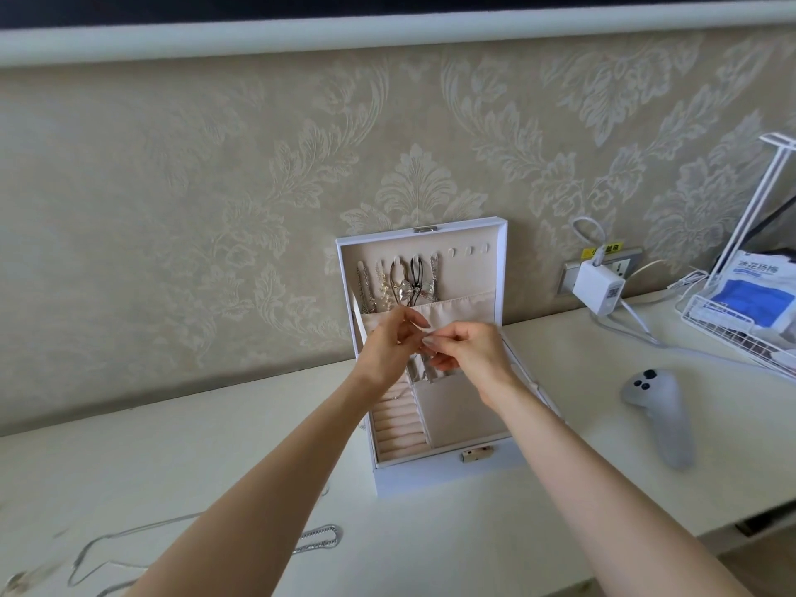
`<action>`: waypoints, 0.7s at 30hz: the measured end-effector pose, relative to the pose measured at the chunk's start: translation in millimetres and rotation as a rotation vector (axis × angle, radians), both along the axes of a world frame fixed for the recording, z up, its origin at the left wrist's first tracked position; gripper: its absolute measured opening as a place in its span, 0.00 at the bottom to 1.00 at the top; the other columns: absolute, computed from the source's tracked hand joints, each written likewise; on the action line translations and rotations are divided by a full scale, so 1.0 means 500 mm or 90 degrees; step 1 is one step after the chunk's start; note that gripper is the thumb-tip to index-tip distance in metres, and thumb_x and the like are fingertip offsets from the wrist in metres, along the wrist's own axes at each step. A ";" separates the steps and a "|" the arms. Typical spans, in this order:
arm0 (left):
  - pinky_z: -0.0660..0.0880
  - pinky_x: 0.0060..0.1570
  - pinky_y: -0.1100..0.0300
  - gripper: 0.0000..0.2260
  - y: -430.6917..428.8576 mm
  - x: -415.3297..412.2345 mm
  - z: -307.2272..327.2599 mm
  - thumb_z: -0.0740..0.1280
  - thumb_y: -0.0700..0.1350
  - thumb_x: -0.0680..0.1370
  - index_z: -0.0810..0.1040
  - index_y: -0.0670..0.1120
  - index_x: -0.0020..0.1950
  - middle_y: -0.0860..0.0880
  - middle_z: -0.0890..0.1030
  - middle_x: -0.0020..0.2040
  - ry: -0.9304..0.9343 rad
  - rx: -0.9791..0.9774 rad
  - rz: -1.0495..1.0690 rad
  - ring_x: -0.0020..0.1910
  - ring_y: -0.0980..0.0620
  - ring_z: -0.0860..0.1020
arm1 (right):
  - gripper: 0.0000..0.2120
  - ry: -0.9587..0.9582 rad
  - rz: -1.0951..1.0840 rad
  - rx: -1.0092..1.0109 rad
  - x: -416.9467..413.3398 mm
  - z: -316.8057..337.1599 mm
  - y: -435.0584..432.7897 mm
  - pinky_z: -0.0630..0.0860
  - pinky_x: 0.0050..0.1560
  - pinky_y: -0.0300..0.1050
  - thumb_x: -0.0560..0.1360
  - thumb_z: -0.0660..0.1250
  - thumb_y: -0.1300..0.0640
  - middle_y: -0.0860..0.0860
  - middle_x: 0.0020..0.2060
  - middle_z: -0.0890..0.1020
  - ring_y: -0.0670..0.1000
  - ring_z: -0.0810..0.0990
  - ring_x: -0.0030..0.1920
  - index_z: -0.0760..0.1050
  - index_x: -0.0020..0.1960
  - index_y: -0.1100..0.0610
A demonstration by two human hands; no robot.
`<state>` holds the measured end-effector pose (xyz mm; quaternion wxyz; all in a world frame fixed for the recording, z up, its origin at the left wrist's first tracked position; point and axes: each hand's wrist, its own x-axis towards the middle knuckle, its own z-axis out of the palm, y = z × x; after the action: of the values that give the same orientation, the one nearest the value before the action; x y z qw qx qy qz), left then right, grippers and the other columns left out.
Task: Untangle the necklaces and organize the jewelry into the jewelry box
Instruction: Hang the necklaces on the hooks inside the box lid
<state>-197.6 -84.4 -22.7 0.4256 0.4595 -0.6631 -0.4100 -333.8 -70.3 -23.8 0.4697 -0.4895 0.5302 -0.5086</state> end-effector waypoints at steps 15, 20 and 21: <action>0.74 0.45 0.62 0.08 0.000 0.005 0.017 0.67 0.31 0.73 0.78 0.42 0.47 0.45 0.81 0.41 0.038 0.183 -0.011 0.42 0.52 0.78 | 0.06 0.285 0.075 -0.070 -0.021 -0.008 -0.021 0.80 0.40 0.54 0.78 0.65 0.60 0.51 0.35 0.78 0.51 0.79 0.34 0.73 0.41 0.55; 0.72 0.39 0.67 0.08 -0.002 0.012 0.026 0.68 0.33 0.74 0.79 0.37 0.52 0.49 0.80 0.38 0.014 0.193 -0.040 0.35 0.57 0.76 | 0.04 0.214 0.120 -0.044 -0.033 0.004 -0.013 0.71 0.28 0.34 0.77 0.66 0.60 0.49 0.31 0.77 0.40 0.74 0.27 0.75 0.44 0.59; 0.73 0.41 0.66 0.08 -0.002 0.012 0.027 0.68 0.34 0.74 0.80 0.38 0.52 0.48 0.80 0.38 0.006 0.196 -0.044 0.36 0.57 0.76 | 0.04 0.192 0.115 -0.039 -0.033 0.006 -0.012 0.69 0.27 0.32 0.76 0.66 0.60 0.49 0.31 0.77 0.39 0.73 0.25 0.76 0.44 0.61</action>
<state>-191.6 -85.6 -8.9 0.3388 0.4942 -0.6061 -0.5231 -350.5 -76.3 -20.8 0.4136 -0.6201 0.5325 -0.4010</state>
